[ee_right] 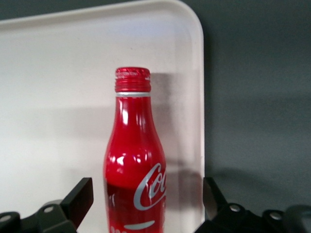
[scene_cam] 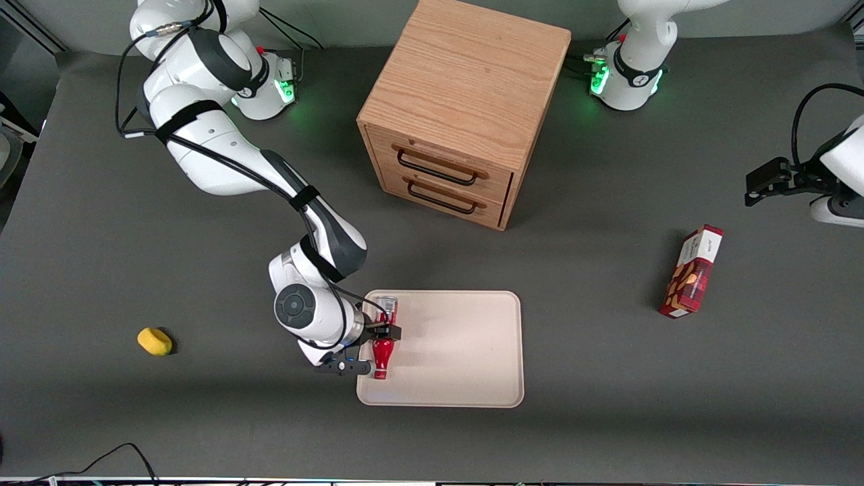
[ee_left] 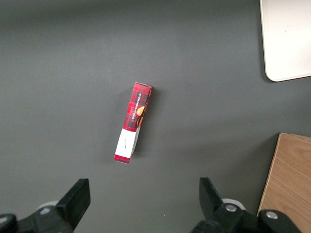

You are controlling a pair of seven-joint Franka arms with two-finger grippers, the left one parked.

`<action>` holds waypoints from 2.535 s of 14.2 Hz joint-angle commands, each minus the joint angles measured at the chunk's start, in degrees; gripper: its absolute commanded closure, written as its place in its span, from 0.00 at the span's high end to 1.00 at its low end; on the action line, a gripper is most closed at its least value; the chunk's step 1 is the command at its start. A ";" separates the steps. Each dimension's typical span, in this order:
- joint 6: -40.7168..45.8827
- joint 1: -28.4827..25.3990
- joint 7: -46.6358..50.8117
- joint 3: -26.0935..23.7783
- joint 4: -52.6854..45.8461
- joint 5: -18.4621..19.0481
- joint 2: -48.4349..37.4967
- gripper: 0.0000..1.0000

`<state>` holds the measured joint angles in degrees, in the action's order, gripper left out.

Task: Place coke bottle on tray

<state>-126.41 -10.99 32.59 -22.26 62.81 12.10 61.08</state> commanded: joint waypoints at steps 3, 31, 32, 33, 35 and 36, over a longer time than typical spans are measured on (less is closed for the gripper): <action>4.83 0.70 1.95 -0.42 0.55 1.08 -6.65 1.00; 42.21 7.38 -7.01 19.36 37.56 -15.18 -73.65 1.00; 42.55 7.38 -7.19 19.36 37.56 -15.18 -73.56 1.00; 42.91 7.38 -8.32 19.36 37.30 -15.18 -73.21 1.00; 43.00 7.38 -9.74 19.53 36.07 -15.18 -71.90 1.00; 43.17 7.38 -9.83 19.80 35.28 -15.18 -71.10 1.00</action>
<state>-83.21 -3.47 24.66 -3.15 99.22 -2.79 -11.11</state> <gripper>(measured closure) 0.000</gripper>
